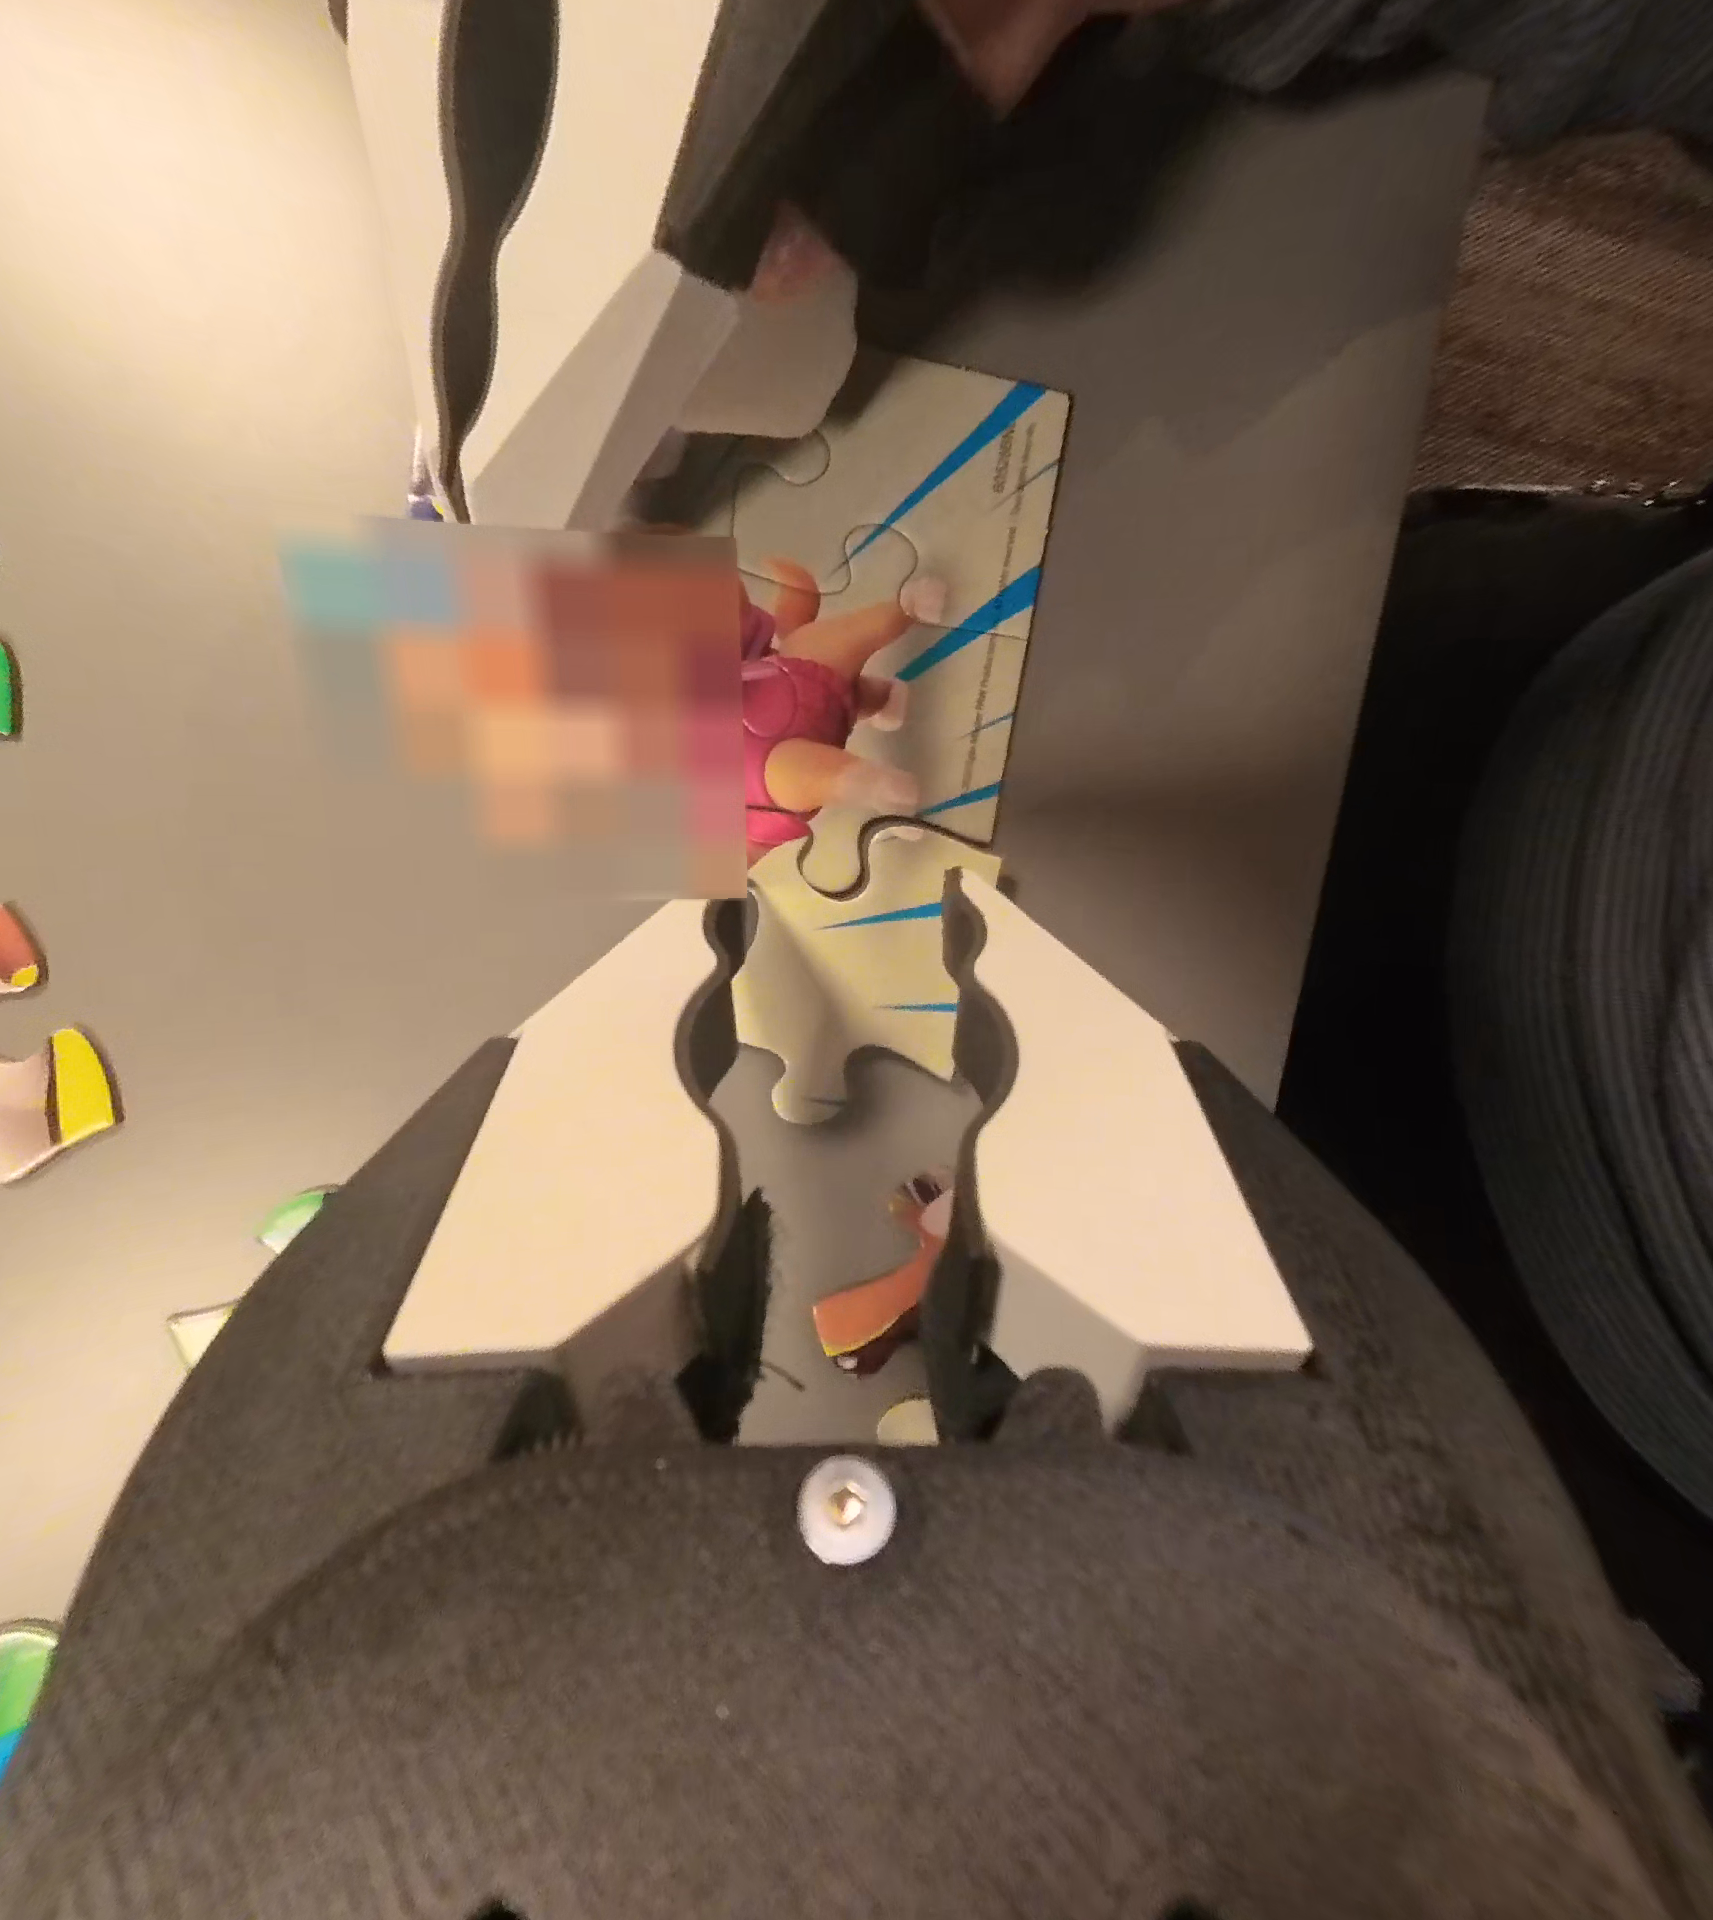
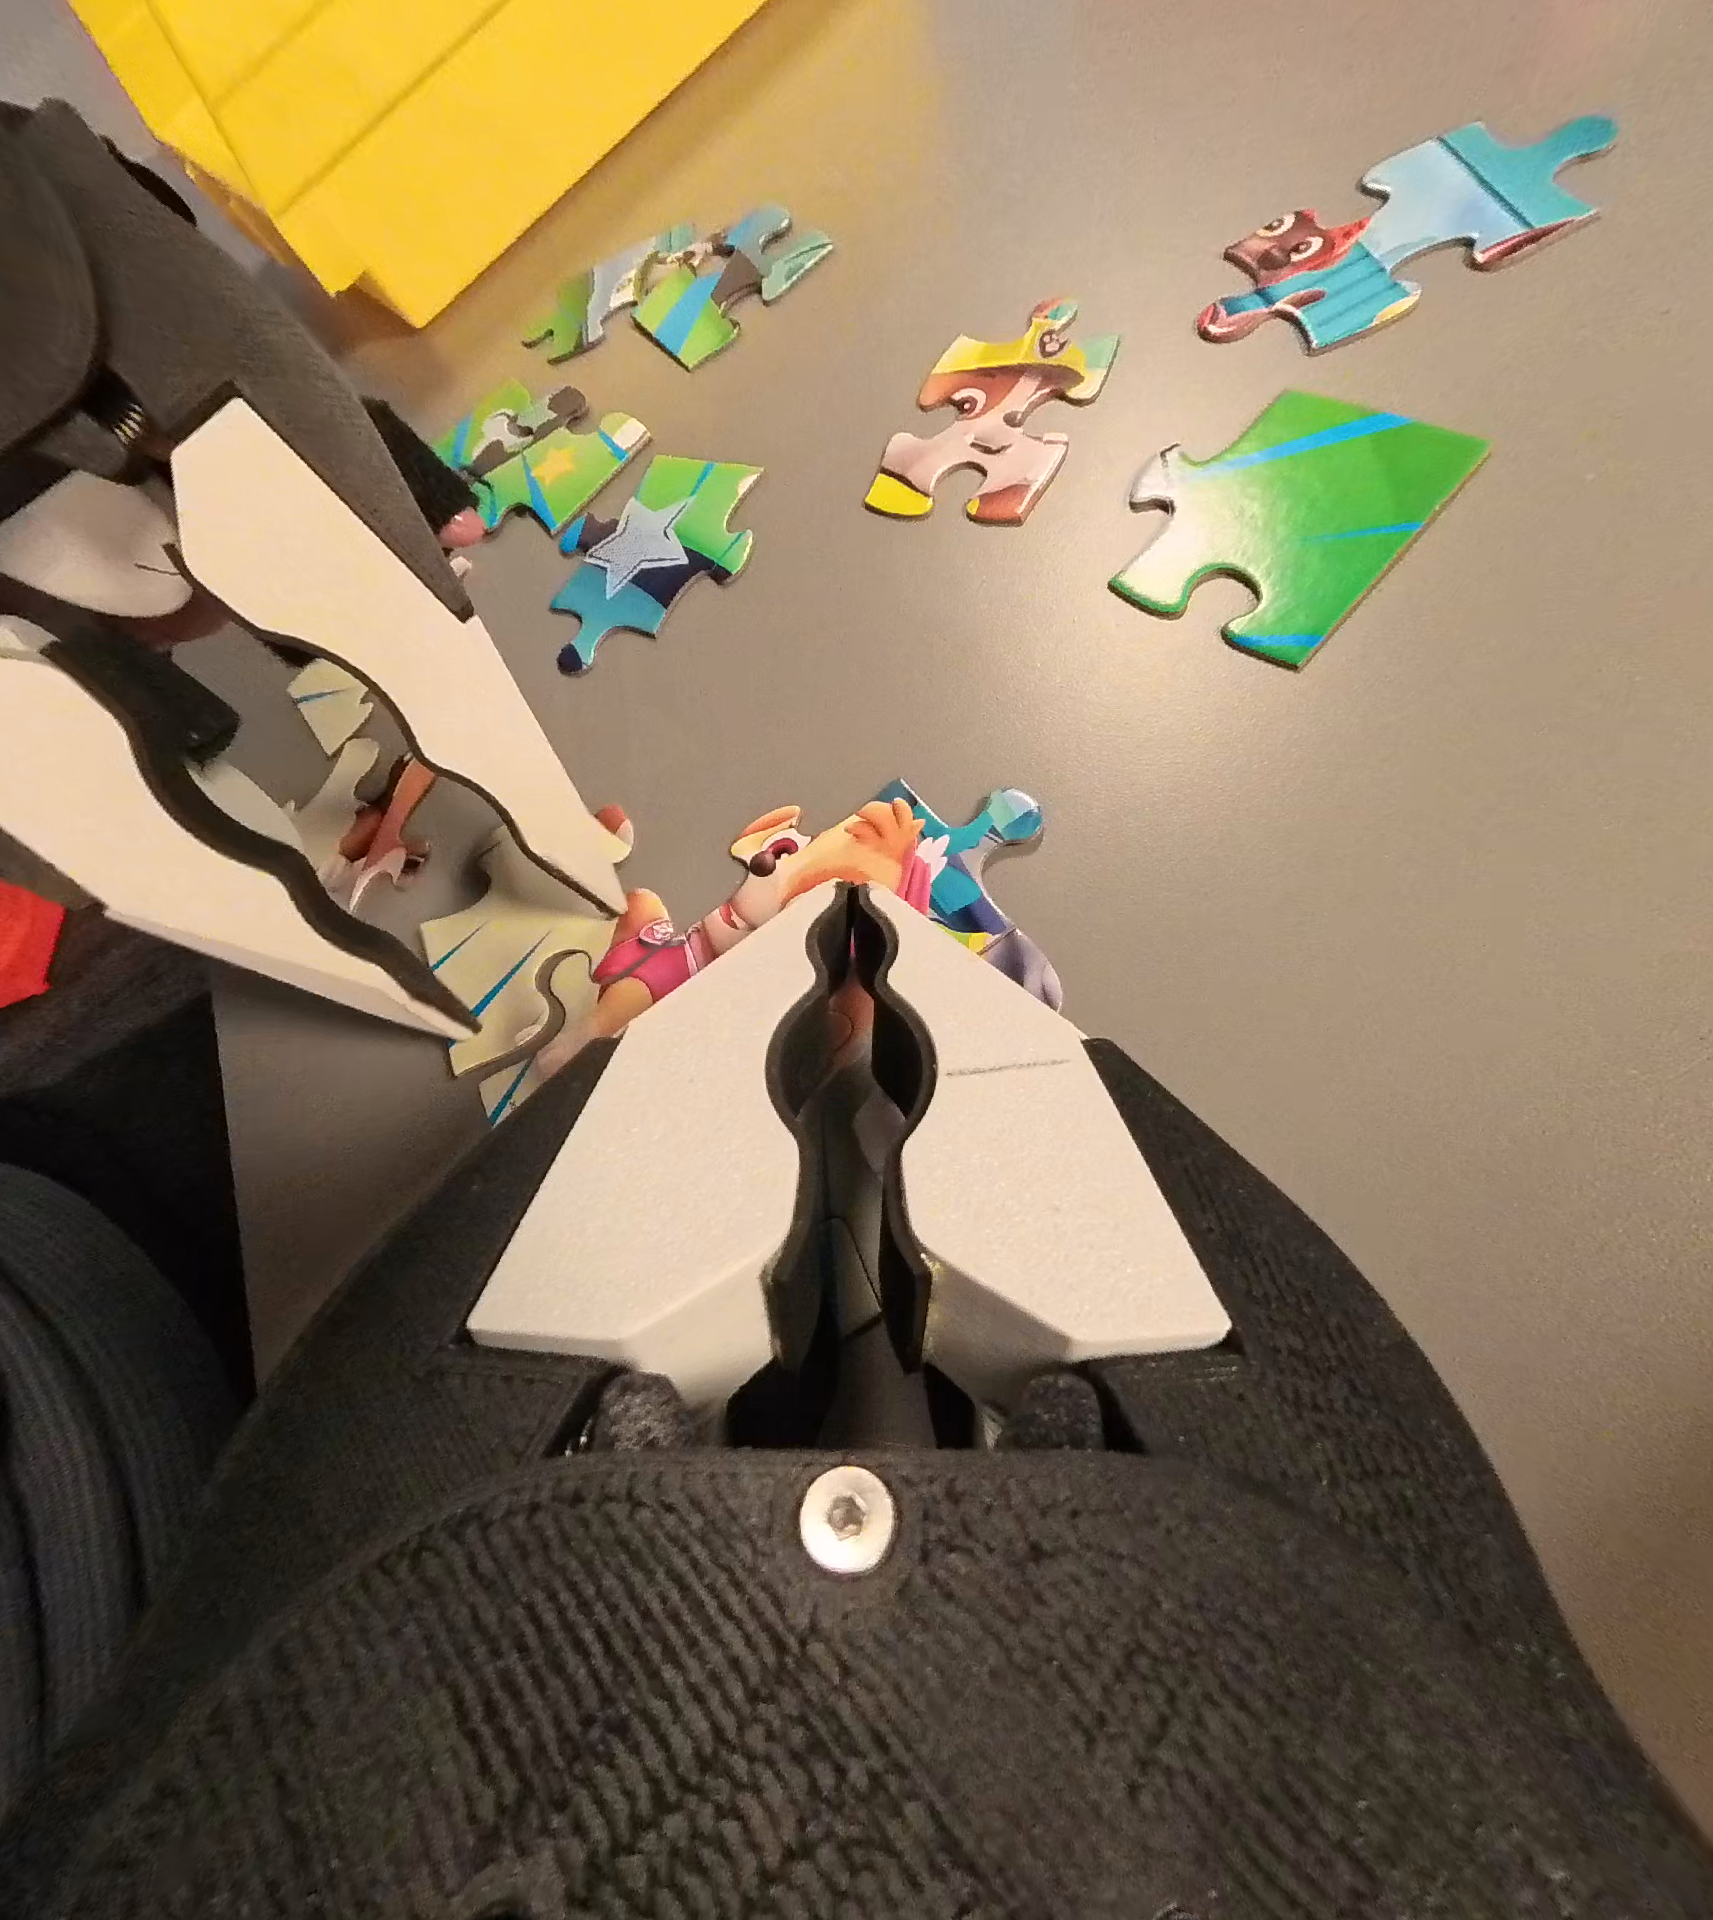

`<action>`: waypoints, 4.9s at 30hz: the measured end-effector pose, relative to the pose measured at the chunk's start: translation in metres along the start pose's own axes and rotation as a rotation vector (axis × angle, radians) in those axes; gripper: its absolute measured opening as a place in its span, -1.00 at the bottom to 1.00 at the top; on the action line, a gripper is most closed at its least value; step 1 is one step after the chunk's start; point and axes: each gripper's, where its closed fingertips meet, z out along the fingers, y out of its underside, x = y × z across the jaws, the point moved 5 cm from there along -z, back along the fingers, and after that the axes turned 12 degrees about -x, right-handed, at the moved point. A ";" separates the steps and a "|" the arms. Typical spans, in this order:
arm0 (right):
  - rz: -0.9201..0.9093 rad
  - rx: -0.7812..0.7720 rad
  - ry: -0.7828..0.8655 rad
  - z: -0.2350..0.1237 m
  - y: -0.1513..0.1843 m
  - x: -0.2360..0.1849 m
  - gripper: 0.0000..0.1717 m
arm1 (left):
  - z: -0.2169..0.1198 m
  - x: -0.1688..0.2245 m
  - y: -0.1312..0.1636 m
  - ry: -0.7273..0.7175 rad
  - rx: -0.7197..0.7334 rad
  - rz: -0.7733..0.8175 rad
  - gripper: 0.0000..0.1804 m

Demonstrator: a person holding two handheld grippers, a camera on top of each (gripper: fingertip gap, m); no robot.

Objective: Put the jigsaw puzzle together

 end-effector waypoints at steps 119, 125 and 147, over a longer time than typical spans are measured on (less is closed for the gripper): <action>0.021 0.005 -0.012 0.000 -0.001 0.002 -1.00 | 0.002 0.013 -0.003 0.042 -0.001 -0.059 -0.67; 0.030 0.008 -0.018 0.000 -0.001 0.003 -1.00 | -0.019 -0.003 -0.018 0.103 0.177 -0.100 -0.52; -0.070 0.641 0.096 -0.069 -0.014 -0.005 -1.00 | -0.091 -0.002 0.066 -0.287 0.595 -0.332 -0.17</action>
